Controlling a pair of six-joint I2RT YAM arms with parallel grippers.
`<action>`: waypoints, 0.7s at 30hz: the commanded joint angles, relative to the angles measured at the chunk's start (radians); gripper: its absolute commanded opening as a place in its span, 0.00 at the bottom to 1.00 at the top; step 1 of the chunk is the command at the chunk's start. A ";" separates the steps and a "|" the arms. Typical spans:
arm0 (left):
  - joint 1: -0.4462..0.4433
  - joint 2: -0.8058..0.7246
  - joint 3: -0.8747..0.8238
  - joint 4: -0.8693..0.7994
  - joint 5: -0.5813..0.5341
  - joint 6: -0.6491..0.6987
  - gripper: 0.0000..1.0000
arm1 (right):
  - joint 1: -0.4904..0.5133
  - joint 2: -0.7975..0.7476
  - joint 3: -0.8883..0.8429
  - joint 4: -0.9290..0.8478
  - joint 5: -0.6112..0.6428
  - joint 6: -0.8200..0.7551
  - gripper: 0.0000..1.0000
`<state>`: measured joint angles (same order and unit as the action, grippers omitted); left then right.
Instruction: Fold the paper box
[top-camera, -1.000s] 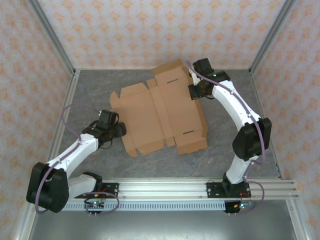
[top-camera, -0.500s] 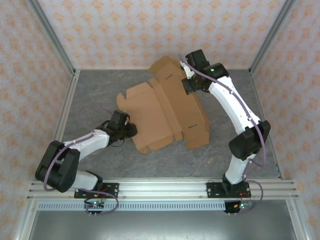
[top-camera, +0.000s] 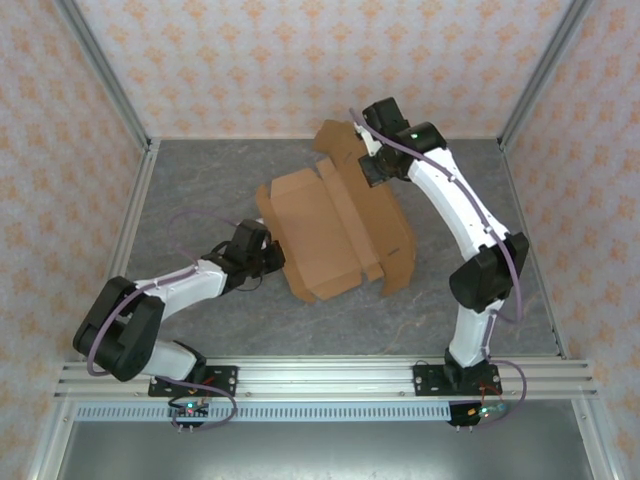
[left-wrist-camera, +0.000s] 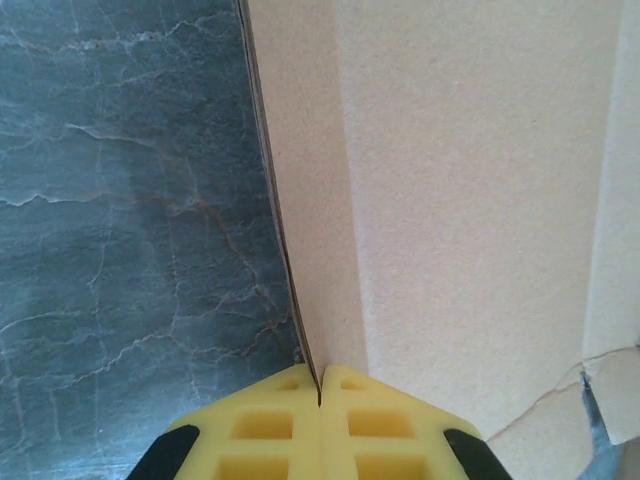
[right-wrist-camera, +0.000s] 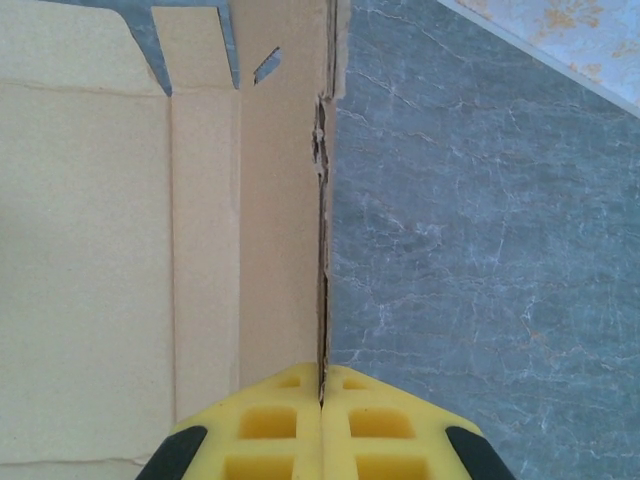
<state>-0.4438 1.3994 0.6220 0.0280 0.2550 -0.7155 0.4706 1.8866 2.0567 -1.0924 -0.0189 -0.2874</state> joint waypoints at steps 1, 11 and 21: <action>-0.013 -0.035 -0.039 0.013 -0.007 -0.029 0.00 | 0.007 0.041 0.068 -0.001 -0.015 0.022 0.00; -0.028 -0.247 -0.147 -0.016 0.003 -0.147 0.00 | 0.007 0.129 0.145 0.009 -0.025 0.014 0.00; -0.043 -0.308 -0.194 -0.123 0.056 -0.113 0.21 | 0.009 0.200 0.193 0.017 -0.138 -0.065 0.00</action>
<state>-0.4763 1.0973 0.4339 -0.0174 0.2810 -0.8658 0.4706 2.0666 2.2116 -1.0801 -0.1062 -0.3161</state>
